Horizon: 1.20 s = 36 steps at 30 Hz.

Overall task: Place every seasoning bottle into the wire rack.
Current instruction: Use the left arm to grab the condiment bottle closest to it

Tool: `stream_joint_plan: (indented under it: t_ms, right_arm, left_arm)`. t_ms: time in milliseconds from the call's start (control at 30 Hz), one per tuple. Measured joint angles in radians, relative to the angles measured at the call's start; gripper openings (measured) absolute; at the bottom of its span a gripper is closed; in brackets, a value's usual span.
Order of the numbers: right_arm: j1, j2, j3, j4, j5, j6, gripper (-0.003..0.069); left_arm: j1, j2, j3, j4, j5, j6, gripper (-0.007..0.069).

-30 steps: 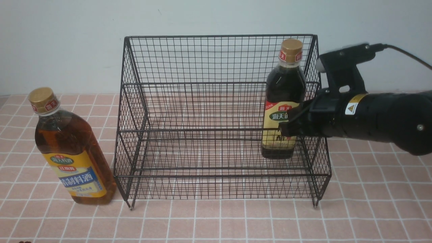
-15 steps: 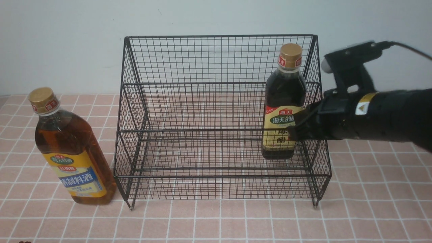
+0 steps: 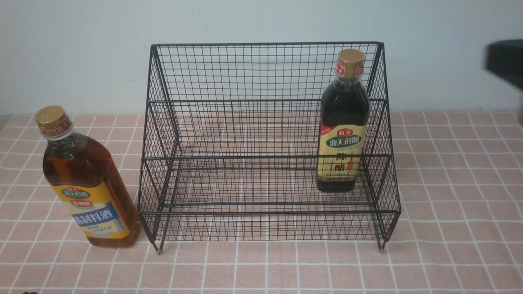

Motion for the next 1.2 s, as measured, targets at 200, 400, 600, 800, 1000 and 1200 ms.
stream_joint_plan:
  t_ms: [200,400,600,800,1000,1200]
  right_arm:
    - [0.0,-0.188,-0.002,-0.03,0.155,0.126,-0.0015]
    - [0.0,-0.305,-0.002,-0.027,0.236,0.135,-0.0015]
    - [0.0,-0.334,-0.002,-0.027,0.253,0.138,-0.0015]
    - [0.0,-0.334,0.008,-0.02,0.234,0.092,-0.0015]
    - [-0.09,-0.382,0.15,0.06,0.064,-0.058,-0.0015]
    - [-0.283,-0.474,0.414,0.207,-0.143,-0.251,-0.0015]
  left_arm:
    - [0.0,0.0,0.0,0.0,0.0,0.0,-0.0007]
    - [0.0,0.0,0.0,0.0,0.0,0.0,-0.0007]
    - [0.0,0.0,0.0,0.0,0.0,0.0,-0.0007]
    - [0.0,0.0,0.0,0.0,0.0,0.0,-0.0007]
    - [0.0,0.0,0.0,0.0,0.0,0.0,-0.0007]
    - [0.0,0.0,0.0,0.0,0.0,0.0,-0.0007]
